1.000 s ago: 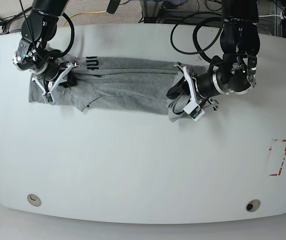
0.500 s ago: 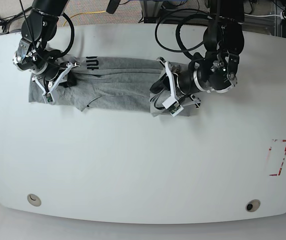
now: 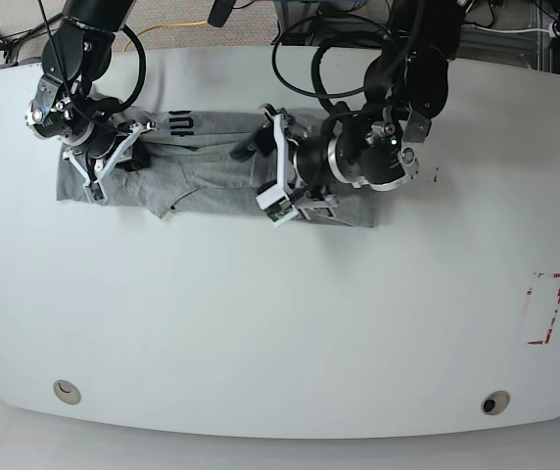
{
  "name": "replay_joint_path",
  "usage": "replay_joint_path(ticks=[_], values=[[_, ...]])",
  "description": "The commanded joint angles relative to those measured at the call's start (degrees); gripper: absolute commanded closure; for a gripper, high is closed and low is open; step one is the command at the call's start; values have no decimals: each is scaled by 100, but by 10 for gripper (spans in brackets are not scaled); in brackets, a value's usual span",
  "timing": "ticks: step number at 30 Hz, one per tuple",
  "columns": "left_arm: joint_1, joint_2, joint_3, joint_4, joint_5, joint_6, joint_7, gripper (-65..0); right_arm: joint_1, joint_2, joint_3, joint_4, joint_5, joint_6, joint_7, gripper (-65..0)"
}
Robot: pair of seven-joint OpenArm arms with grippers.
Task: Fold the T-shirt properly
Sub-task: 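Lay the folded end down and move the right gripper to the strip's other end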
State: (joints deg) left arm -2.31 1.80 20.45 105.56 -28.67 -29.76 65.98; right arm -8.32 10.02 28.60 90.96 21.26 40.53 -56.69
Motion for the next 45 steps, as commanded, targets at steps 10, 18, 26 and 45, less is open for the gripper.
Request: replay_joint_path(ticks=[10, 18, 26, 45], values=[[-284, 149, -1346, 235, 858, 0, 27, -397, -17, 48, 37, 34, -257, -53, -270, -86], [121, -563, -1399, 341, 981, -35, -114, -397, -8, 40, 46, 711, -29, -53, -428, -171], [657, -967, -1372, 473, 1016, -35, -729, -397, -8, 57, 467, 1291, 1017, -53, -991, -474], [701, -994, -1399, -1189, 1016, 0, -1512, -397, 801, 611, 3254, 623, 2037, -53, -2331, -650]])
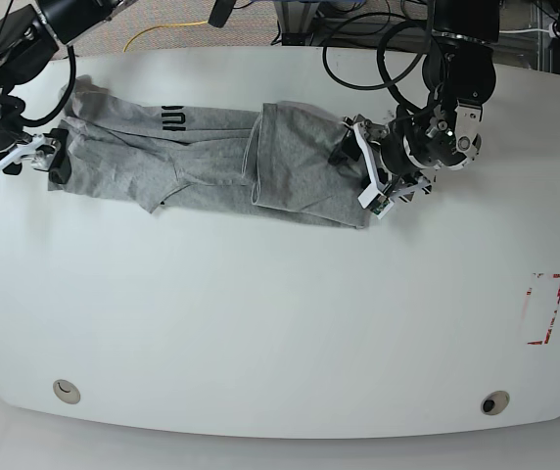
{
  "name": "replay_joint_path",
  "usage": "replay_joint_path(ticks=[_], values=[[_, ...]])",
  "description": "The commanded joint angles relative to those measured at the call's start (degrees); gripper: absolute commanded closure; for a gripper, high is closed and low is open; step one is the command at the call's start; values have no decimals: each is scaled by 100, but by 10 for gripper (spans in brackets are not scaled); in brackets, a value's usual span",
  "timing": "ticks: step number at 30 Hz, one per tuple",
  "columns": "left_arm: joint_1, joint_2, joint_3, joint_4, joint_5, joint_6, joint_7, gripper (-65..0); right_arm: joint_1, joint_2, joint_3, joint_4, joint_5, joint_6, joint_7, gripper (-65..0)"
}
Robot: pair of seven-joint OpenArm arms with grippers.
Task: Fold the T-shirt properly
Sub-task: 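Lay the folded end down and move the right gripper to the strip's other end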
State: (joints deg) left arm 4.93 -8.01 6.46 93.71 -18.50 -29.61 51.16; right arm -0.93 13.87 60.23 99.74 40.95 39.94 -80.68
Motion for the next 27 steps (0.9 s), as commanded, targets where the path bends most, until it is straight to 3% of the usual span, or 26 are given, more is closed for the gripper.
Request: replay_joint_path(ticks=[1, 6, 10, 13, 17, 27], values=[[-23, -21, 0, -22, 0, -15, -118, -397, 71, 349, 232, -519, 68, 6, 68, -650], [-14, -179, 9, -118, 0, -15, -267, -397, 282, 763, 522, -1882, 103, 6, 68, -650], [-14, -179, 0, -145, 0, -15, -276, -397, 273, 1062, 558, -2761, 499, 6, 68, -650], [4, -179, 0, -101, -9, -15, -258, -397, 256, 1141, 522, -3218, 683, 6, 68, -650], [-14, -179, 0, -83, -9, -15, -267, -397, 256, 1062, 487, -3368, 718, 6, 68, -650], [-14, -179, 0, -83, -9, -15, -258, -397, -307, 253, -383, -2137, 1272, 6, 68, -650]])
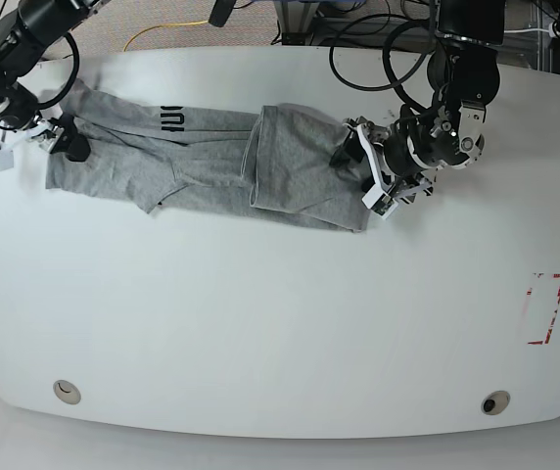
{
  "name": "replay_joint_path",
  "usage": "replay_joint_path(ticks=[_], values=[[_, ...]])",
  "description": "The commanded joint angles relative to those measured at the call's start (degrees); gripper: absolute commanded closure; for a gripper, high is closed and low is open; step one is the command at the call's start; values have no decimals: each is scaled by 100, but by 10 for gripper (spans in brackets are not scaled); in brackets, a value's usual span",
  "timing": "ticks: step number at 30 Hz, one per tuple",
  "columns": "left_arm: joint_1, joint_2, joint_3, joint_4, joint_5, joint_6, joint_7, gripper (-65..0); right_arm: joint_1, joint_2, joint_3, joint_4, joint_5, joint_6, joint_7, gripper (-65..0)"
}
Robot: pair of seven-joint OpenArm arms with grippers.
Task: Fold the T-shirt properly
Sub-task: 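Lay the folded end down and move the right gripper to the strip's other end, then fold the strip's ends inward with both grippers toward each other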
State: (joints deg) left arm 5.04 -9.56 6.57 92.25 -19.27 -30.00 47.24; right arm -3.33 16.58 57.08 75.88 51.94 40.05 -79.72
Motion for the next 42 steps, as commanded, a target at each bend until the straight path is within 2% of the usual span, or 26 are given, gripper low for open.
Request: replay_joint_path(ticks=[1, 6, 8, 10, 11, 12, 15, 19, 26, 30, 35, 40, 42], values=[[-25, -24, -11, 37, 67, 24, 133, -397, -111, -97, -156, 364, 182, -5, -28, -650], [-33, -24, -11, 46, 67, 24, 142, -397, -199, -264, -473, 663, 182, -5, -14, -640], [-33, -24, -11, 19, 76, 24, 133, -397, -207, -264, -578, 672, 182, -5, 126, -566], [-33, -24, -2, 37, 76, 24, 133, -397, -199, -256, -684, 680, 182, -5, 267, -415], [-33, -24, 16, 54, 76, 24, 142, -397, -199, -238, -728, 680, 182, -5, 320, -322], [-33, -24, 25, 63, 76, 24, 142, -397, -199, -229, -780, 689, 182, -5, 372, -201], [-33, -6, 33, 19, 85, 33, 142, -397, -190, -133, -930, 716, 182, -5, 495, -2], [-174, 20, 33, 10, 322, 33, 150, -397, -225, 52, -1185, 1006, 190, -5, 698, 0], [-561, 319, 33, -675, 885, 33, 326, -399, -304, 105, -1220, 2210, 190, -5, 715, 0], [-798, 583, 33, -1141, 885, 33, 326, -399, -207, 263, -1739, 2720, 225, -5, 654, 0], [-1027, 829, 25, -1273, 894, 33, 344, -399, 4, 184, -2319, 3344, 225, -5, 539, 0], [-1044, 1136, 33, -1493, 894, 42, 344, -397, 136, -62, -2750, 3538, 243, -5, 522, 0], [-1185, 1233, 33, -1686, 894, 42, 344, -397, 311, -291, -3022, 3529, 243, -5, 522, 0]])
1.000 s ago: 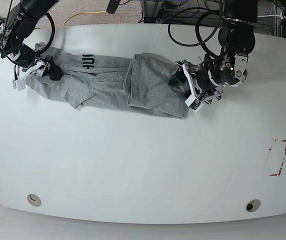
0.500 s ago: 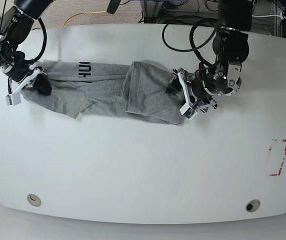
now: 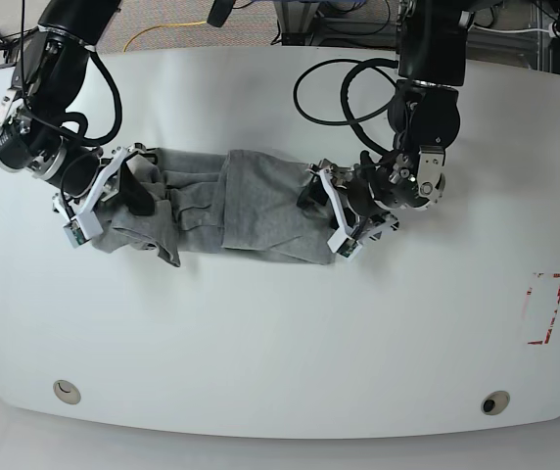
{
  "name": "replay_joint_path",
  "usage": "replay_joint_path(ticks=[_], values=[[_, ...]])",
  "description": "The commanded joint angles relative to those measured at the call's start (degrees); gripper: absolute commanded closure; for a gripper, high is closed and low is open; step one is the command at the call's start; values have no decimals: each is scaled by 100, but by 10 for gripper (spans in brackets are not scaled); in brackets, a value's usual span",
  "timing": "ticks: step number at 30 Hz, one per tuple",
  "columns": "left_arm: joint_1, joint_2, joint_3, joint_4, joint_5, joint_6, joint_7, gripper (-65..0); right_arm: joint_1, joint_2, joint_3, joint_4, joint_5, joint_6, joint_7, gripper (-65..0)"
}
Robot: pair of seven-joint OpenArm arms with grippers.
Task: Fold the T-shirt properly
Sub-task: 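Fold the strip's ends inward with both grippers toward each other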
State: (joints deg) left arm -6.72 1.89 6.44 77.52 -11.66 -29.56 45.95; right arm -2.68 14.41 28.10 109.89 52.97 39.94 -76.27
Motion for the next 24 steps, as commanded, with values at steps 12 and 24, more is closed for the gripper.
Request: replay_joint_path(ticks=[12, 24], values=[[-80, 387, 46, -574, 116, 332, 455, -397, 694, -1226, -1029, -4, 0, 6, 89, 0], [-53, 457, 46, -556, 116, 314, 464, -397, 914, -1411, -1135, -303, -1134, 6, 590, -476]])
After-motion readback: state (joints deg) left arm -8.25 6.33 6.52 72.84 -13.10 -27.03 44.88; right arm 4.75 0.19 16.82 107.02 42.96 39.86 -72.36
